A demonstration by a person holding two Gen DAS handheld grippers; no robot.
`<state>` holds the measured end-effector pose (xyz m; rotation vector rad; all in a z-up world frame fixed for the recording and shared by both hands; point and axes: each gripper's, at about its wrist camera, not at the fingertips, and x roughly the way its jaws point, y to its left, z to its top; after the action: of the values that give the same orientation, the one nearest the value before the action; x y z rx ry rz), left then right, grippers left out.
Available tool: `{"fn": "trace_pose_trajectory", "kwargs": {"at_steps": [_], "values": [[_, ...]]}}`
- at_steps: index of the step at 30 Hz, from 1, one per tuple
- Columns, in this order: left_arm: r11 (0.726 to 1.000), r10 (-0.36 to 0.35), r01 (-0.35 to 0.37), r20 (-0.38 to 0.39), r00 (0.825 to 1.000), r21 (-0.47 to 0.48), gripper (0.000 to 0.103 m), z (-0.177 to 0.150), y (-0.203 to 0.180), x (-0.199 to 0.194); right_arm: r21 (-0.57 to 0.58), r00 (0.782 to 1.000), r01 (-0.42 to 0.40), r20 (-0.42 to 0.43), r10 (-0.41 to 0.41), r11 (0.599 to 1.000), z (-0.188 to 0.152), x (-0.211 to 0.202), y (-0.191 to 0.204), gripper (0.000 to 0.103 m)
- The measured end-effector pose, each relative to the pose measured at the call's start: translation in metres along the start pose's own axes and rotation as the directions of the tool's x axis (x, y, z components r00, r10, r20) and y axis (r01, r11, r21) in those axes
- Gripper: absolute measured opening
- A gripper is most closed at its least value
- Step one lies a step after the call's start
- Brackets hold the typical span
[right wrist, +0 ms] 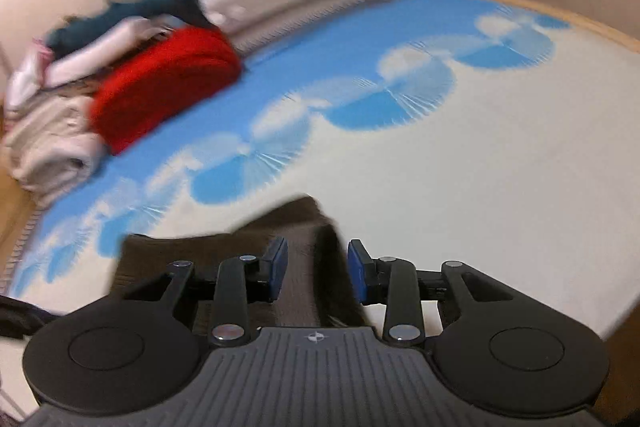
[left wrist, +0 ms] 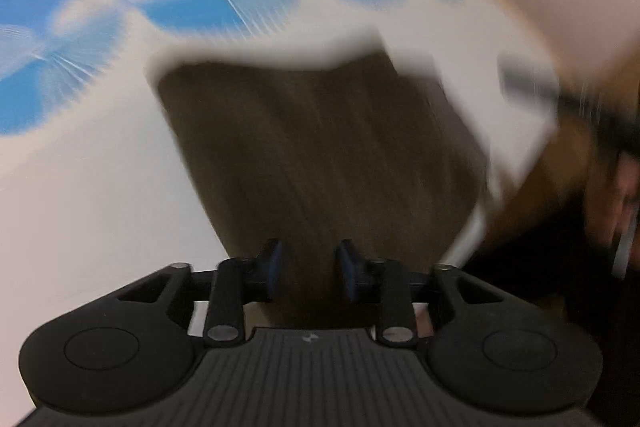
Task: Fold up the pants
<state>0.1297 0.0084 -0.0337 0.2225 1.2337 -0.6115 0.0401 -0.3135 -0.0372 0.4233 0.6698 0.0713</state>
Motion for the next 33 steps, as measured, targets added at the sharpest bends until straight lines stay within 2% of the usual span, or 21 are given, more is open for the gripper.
{"fn": "trace_pose_trajectory", "kwargs": {"at_steps": [2, 3, 4, 5, 7, 8, 9, 11, 12, 14, 15, 16, 19, 22, 24, 29, 31, 33], "values": [[0.993, 0.089, -0.081, -0.101, 0.991, 0.084, 0.031, -0.008, -0.010, 0.029, -0.044, 0.997, -0.081, -0.008, 0.081, 0.996, 0.002, 0.003, 0.003, 0.037], [0.991, 0.104, -0.093, -0.118, 0.988, 0.094, 0.031, -0.008, -0.011, 0.035, -0.074, 0.993, -0.119, -0.029, 0.117, 0.990, 0.000, 0.005, 0.012, 0.040], [0.994, 0.090, -0.081, -0.116, 0.989, 0.076, 0.031, -0.005, -0.009, 0.034, -0.103, 0.989, -0.140, -0.063, 0.134, 0.985, -0.002, 0.010, 0.022, 0.042], [0.997, 0.074, -0.069, -0.117, 0.990, 0.044, 0.031, -0.001, -0.005, 0.032, -0.122, 0.986, -0.138, -0.113, 0.124, 0.983, -0.003, 0.020, 0.026, 0.044], [0.996, 0.079, -0.075, -0.089, 0.993, 0.051, 0.032, 0.004, -0.005, 0.024, -0.162, 0.965, -0.062, -0.262, 0.017, 0.985, -0.012, 0.048, 0.027, 0.045], [0.995, 0.082, -0.079, -0.047, 0.995, 0.066, 0.032, 0.008, -0.008, 0.018, -0.203, 0.950, 0.015, -0.303, -0.077, 0.979, -0.018, 0.061, 0.025, 0.048], [0.995, 0.085, -0.085, 0.007, 0.996, 0.052, 0.032, 0.014, -0.007, 0.010, -0.223, 0.937, 0.064, -0.322, -0.135, 0.973, -0.021, 0.068, 0.020, 0.059], [0.997, 0.082, -0.080, 0.126, 0.989, -0.020, 0.032, 0.026, 0.002, -0.007, -0.137, 0.934, 0.085, -0.335, -0.127, 0.987, -0.017, 0.070, 0.007, 0.057], [0.995, 0.088, -0.075, 0.190, 0.978, -0.072, 0.032, 0.034, 0.008, -0.014, -0.104, 0.932, 0.082, -0.345, -0.113, 0.991, -0.014, 0.071, 0.003, 0.057], [0.985, 0.132, -0.098, 0.261, 0.956, -0.140, 0.032, 0.046, 0.018, -0.018, -0.119, 0.933, 0.077, -0.341, -0.114, 0.990, -0.016, 0.070, 0.003, 0.057], [0.980, 0.159, -0.116, 0.279, 0.947, -0.164, 0.028, 0.054, 0.022, -0.016, -0.131, 0.935, 0.078, -0.336, -0.118, 0.988, -0.017, 0.069, 0.004, 0.057], [0.976, 0.175, -0.126, 0.291, 0.941, -0.180, 0.019, 0.059, 0.025, -0.013, -0.143, 0.936, 0.078, -0.330, -0.121, 0.987, -0.020, 0.068, 0.007, 0.057], [0.955, 0.234, -0.171, 0.262, 0.936, -0.243, 0.006, 0.074, 0.041, 0.007, -0.168, 0.940, 0.076, -0.317, -0.127, 0.983, -0.020, 0.069, 0.010, 0.056], [0.913, 0.315, -0.249, 0.172, 0.933, -0.322, 0.002, 0.077, 0.072, 0.034, -0.164, 0.941, 0.072, -0.314, -0.121, 0.984, -0.026, 0.068, 0.010, 0.056], [0.896, 0.294, -0.222, 0.139, 0.946, -0.385, 0.002, 0.084, 0.088, 0.051, -0.160, 0.942, 0.066, -0.317, -0.114, 0.985, -0.027, 0.067, 0.010, 0.055], [0.905, 0.297, -0.227, 0.152, 0.943, -0.359, 0.002, 0.082, 0.083, 0.047, -0.146, 0.941, 0.062, -0.322, -0.106, 0.987, -0.028, 0.067, 0.008, 0.055], [0.917, 0.253, -0.180, 0.172, 0.952, -0.355, 0.005, 0.076, 0.086, 0.031, -0.133, 0.939, 0.066, -0.326, -0.106, 0.989, -0.027, 0.068, 0.007, 0.055], [0.944, 0.199, -0.133, 0.199, 0.959, -0.302, 0.006, 0.067, 0.081, 0.016, -0.119, 0.938, 0.073, -0.328, -0.109, 0.990, -0.027, 0.069, 0.006, 0.055]]}}
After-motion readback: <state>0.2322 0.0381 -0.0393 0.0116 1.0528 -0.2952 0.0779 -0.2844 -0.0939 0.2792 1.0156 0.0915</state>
